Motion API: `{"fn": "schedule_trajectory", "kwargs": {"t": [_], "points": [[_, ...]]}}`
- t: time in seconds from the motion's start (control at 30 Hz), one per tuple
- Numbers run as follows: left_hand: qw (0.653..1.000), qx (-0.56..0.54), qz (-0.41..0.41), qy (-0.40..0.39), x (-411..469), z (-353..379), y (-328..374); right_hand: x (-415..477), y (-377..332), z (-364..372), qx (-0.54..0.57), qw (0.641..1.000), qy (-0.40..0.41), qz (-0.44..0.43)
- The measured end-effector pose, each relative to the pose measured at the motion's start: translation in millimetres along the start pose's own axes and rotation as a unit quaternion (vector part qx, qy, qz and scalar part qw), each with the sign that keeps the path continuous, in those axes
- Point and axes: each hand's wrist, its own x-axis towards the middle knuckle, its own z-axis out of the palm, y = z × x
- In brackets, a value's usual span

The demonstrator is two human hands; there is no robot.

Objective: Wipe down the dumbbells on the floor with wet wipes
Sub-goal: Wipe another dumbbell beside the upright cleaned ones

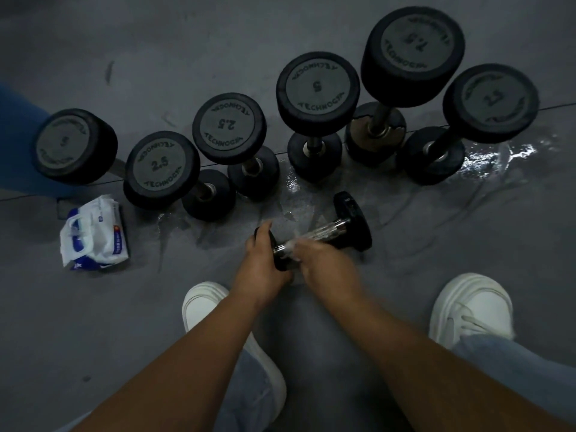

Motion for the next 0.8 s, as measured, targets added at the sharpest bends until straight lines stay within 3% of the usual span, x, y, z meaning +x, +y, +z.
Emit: {"fn": "schedule_trajectory", "kwargs": {"t": [0.07, 0.17, 0.27, 0.37, 0.5, 0.6, 0.7, 0.8], "points": [[1.0, 0.002, 0.001, 0.003, 0.4, 0.4, -0.1, -1.1, 4.3, 0.7, 0.0, 1.0, 0.022, -0.01], [1.0, 0.01, 0.001, 0.006, 0.0, 0.2, -1.4, 2.1, 11.4, 1.6, 0.045, 0.992, 0.099, 0.058], [1.0, 0.012, -0.002, -0.001, -0.6, -1.7, 0.3, -8.0, 11.4, -0.6, 0.044, 0.997, 0.05, 0.026], [1.0, 0.014, -0.008, -0.001, 1.1, -3.1, 0.4, -3.6, 22.8, -0.8, 0.052, 0.989, 0.111, 0.084], [1.0, 0.013, -0.008, -0.006, 2.0, -3.6, 3.3, -15.3, 8.3, 6.5, 0.039, 0.998, 0.047, 0.019], [1.0, 0.014, -0.012, -0.008, 6.6, -9.0, 5.9, -7.8, 16.3, 0.6, 0.048, 0.993, 0.099, 0.051], [1.0, 0.013, -0.02, -0.017, 14.9, -18.5, 10.8, -3.6, 10.3, 1.5, 0.008, 1.0, 0.03, -0.001], [0.998, -0.03, -0.043, -0.02, 17.5, -23.6, 11.3, 0.0, 10.7, -4.6, 0.036, 0.993, 0.11, -0.016]]}}
